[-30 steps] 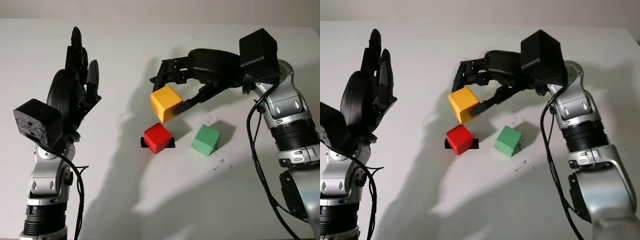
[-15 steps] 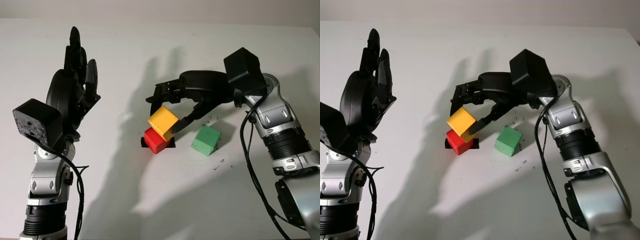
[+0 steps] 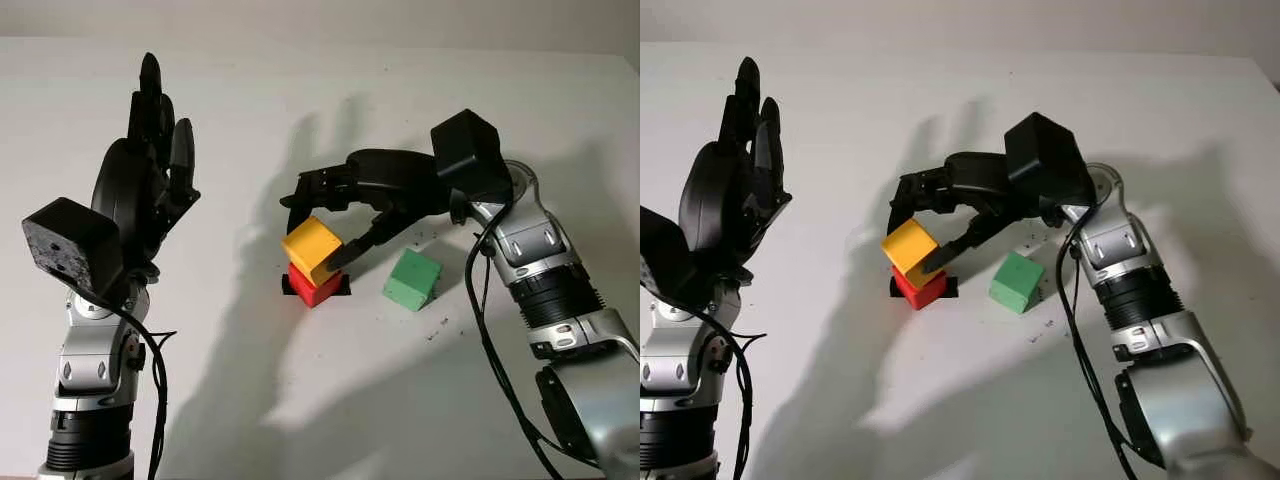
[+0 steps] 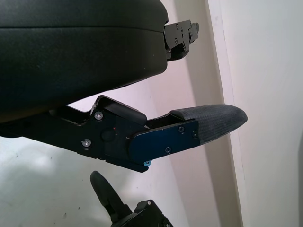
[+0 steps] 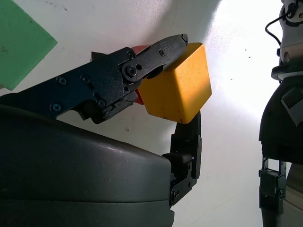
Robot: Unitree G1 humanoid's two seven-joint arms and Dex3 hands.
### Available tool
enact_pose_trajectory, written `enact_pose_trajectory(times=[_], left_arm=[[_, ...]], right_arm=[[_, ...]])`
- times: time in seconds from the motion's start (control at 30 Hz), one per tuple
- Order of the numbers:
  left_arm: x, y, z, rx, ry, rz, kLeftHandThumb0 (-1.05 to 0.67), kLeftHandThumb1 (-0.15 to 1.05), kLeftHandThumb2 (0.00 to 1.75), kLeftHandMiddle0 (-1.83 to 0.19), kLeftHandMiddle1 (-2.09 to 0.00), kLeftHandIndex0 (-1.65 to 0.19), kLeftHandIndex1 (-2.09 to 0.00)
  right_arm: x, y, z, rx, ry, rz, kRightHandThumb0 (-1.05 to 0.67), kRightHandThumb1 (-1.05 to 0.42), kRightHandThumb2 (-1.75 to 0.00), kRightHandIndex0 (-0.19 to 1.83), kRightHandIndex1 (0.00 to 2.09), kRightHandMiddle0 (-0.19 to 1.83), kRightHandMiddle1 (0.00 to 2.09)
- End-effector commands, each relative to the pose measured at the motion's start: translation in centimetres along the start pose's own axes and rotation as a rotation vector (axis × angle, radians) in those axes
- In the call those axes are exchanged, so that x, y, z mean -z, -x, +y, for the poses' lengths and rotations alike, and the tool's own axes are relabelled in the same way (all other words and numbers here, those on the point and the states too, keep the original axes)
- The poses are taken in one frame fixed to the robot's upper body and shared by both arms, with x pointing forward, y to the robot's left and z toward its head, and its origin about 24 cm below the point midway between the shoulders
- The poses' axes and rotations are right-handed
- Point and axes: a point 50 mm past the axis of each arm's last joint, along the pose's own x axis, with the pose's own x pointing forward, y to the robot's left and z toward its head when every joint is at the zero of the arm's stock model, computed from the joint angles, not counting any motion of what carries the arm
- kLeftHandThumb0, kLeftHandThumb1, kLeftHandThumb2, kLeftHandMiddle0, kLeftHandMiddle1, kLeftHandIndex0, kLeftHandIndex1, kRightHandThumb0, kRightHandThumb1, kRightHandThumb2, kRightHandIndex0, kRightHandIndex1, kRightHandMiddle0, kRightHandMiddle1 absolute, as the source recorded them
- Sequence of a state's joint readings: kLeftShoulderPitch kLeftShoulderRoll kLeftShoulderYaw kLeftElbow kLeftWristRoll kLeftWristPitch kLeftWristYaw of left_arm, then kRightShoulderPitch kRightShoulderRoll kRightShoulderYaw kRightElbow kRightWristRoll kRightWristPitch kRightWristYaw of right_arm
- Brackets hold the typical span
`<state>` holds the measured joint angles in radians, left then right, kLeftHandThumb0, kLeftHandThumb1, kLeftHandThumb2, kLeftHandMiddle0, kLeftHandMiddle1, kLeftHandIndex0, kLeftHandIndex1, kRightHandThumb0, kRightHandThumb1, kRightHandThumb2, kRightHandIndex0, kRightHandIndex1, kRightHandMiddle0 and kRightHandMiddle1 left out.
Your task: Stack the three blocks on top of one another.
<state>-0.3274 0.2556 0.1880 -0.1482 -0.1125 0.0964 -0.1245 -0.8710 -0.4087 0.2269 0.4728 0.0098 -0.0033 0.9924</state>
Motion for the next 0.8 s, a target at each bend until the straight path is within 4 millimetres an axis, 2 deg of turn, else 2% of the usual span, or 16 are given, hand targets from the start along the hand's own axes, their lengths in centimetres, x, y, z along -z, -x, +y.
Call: enact_pose_trajectory(times=[0.0, 0.43, 0.77], left_arm=[[-0.1, 0.35, 0.15, -0.002, -0.009, -0.007, -0.84, 1.05, 0.67, 0.19, 0.0, 0.19, 0.0], [-0.1, 0.48, 0.28, 0.003, -0.009, -0.003, -0.83, 1.05, 0.68, 0.19, 0.0, 0.19, 0.0], [-0.18, 0.47, 0.2, -0.009, -0.016, 0.003, -0.83, 1.05, 0.68, 0.19, 0.0, 0.19, 0.0]], right_arm=[[-0.2, 0.1, -0.23, 0.02, 0.01, -0.019, -0.53, -0.96, -0.06, 0.14, 0.03, 0.37, 1.49], [0.16, -0.02, -0.46, 0.027, 0.019, -0.019, -0.55, -0.96, -0.05, 0.13, 0.04, 0.37, 1.53], [0.37, 0.87, -0.89, 0.015, 0.05, 0.033, -0.51, -0.96, -0.05, 0.16, 0.06, 0.36, 1.53]])
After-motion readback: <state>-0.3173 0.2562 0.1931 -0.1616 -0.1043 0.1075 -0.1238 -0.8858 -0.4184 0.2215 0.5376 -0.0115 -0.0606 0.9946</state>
